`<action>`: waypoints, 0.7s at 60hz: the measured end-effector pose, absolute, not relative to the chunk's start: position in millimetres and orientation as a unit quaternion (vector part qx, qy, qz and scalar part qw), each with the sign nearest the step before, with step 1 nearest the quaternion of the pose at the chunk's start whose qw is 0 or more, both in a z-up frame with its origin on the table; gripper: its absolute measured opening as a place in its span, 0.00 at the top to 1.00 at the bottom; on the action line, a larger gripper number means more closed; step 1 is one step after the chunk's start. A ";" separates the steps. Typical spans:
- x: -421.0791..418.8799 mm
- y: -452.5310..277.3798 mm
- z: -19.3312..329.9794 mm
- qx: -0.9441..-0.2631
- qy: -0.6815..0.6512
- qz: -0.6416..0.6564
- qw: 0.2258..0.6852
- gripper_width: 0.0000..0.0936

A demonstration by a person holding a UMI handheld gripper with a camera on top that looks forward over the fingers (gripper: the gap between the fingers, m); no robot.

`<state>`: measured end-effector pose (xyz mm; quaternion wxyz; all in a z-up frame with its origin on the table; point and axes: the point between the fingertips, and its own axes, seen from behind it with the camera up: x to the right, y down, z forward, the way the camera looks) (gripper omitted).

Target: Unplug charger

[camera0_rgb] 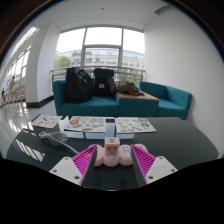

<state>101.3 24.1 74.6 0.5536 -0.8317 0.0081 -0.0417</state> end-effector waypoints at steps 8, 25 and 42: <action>104.9 64.3 53.5 -0.838 0.010 -0.050 0.543 0.40; 101.7 86.6 33.3 -0.842 0.025 -0.016 0.539 0.74; 130.9 113.4 198.5 -0.757 0.025 -0.021 0.652 0.86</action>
